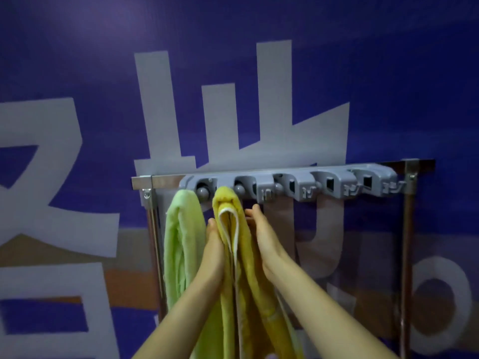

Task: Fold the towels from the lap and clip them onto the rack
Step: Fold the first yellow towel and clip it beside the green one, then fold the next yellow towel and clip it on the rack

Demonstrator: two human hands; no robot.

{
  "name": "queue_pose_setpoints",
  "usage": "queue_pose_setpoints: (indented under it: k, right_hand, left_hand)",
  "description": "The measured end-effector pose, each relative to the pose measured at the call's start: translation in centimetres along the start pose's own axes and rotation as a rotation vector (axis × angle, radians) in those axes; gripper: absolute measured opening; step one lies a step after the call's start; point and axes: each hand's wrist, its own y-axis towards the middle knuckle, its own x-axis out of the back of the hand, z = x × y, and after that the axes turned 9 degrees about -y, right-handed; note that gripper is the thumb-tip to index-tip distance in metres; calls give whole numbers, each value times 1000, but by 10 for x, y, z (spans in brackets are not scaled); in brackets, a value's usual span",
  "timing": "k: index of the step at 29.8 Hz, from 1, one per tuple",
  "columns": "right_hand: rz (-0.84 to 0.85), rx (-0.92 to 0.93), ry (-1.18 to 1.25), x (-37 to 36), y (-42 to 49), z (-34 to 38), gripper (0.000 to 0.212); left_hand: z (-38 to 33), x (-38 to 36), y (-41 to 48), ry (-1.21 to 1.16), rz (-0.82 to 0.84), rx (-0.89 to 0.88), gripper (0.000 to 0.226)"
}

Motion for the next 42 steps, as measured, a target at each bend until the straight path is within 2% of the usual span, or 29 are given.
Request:
queue_pose_setpoints:
  k: [2,4,6,7,8,11,15,19,24,25,26,28,31,36,40,42]
  right_hand:
    - [-20,52,42,13,-26,-12,34]
    - [-17,104,62,25,-53,-32,31]
    - [-33,61,50,37,-91,-68,27]
    - [-32,63,22,40,-91,-72,25]
    - [-43,-20,-48,49,-120,-110,25]
    - [-45,-110,-149,63,-147,-149,20]
    - [2,-310,-256,90,-196,-229,18]
    - [47,-420,-335,112,-215,-282,14]
    - [96,-744,-411,142,-270,-382,16]
    - [104,-787,-431,144,-265,-387,15]
    - [130,-904,-409,148,-286,-416,11]
    - [111,-963,-425,152,-293,-436,9]
    - [105,-1023,-428,161,-301,-463,12]
    - [85,-1085,-529,189,-310,-534,24]
    - [290,-1021,-584,192,-311,-577,29]
    - [333,-1002,-646,190,-311,-604,28]
  left_hand:
    - [16,10,-12,118,42,-45,42]
    - [47,31,-27,198,34,-37,42]
    - [76,56,-56,262,15,48,47]
    - [77,55,-53,285,33,32,48]
    - [106,75,-80,292,10,99,47]
    - [135,95,-103,432,-4,192,44]
    - [194,138,-158,549,131,422,23]
    - [230,176,-176,638,178,535,21]
    - [306,240,-229,694,204,925,17]
    - [312,242,-224,715,215,960,16]
    - [338,259,-244,725,222,1084,14]
    - [360,275,-250,794,234,1145,13]
    - [391,298,-261,868,236,1197,11]
    - [451,311,-281,848,188,1286,12]
    - [478,312,-292,805,236,1329,39]
    - [494,316,-298,781,237,1363,45]
